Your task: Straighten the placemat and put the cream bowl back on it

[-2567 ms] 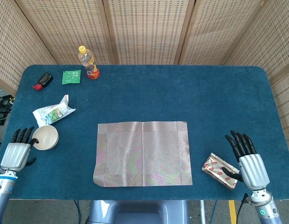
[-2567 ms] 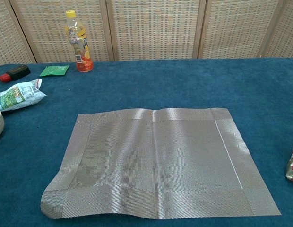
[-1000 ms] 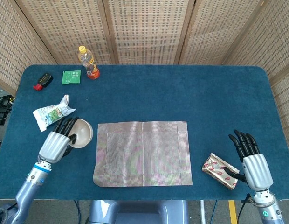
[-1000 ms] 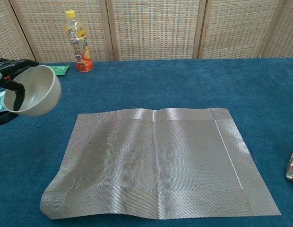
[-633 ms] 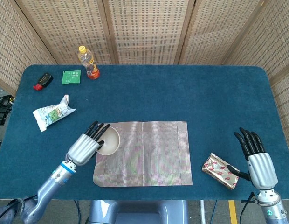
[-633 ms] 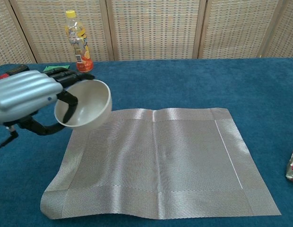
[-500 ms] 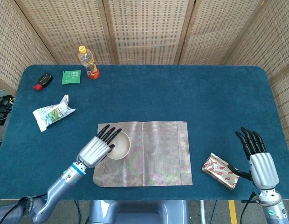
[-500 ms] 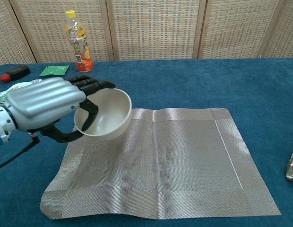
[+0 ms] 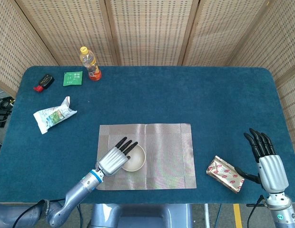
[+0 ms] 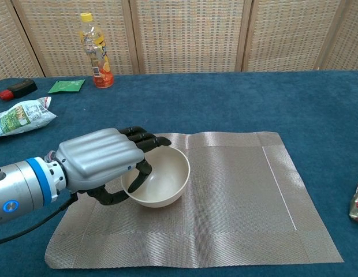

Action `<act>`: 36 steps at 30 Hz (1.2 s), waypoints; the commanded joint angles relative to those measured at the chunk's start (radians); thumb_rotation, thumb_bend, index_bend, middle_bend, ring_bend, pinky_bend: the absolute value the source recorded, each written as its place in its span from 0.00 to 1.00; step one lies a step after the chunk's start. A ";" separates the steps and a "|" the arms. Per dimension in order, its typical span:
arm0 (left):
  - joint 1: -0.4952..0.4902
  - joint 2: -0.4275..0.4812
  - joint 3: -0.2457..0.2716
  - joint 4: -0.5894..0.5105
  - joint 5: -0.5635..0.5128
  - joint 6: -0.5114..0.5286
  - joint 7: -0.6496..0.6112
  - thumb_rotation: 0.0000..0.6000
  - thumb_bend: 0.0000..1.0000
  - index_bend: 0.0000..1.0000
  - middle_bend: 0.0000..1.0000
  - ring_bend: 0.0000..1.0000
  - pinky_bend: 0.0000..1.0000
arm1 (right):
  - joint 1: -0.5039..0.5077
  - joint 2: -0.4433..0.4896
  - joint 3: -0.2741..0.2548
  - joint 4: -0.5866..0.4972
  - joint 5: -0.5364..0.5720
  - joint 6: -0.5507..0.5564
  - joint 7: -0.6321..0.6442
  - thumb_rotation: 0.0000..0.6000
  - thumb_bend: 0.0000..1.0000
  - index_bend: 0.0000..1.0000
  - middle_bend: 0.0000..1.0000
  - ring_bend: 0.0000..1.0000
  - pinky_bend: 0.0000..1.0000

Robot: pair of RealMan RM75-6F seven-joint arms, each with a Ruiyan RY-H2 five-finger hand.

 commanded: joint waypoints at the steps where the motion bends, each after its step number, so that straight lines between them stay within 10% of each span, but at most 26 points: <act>1: -0.010 -0.004 0.004 -0.008 -0.032 -0.012 0.028 1.00 0.52 0.70 0.00 0.00 0.00 | -0.001 0.000 -0.001 -0.001 -0.001 0.000 0.000 1.00 0.22 0.05 0.00 0.00 0.00; 11: -0.025 -0.015 0.017 -0.011 -0.090 -0.011 0.079 1.00 0.49 0.61 0.00 0.00 0.00 | -0.002 0.001 -0.001 -0.002 -0.002 0.000 0.001 1.00 0.22 0.05 0.00 0.00 0.00; 21: -0.019 0.008 0.028 -0.035 -0.077 0.049 0.067 1.00 0.25 0.01 0.00 0.00 0.00 | -0.003 -0.002 0.002 0.003 -0.008 0.009 0.002 1.00 0.22 0.05 0.00 0.00 0.00; 36: 0.132 0.212 0.058 -0.172 0.058 0.335 -0.176 1.00 0.19 0.00 0.00 0.00 0.00 | 0.003 -0.006 -0.008 0.001 0.010 -0.037 -0.073 1.00 0.22 0.04 0.00 0.00 0.00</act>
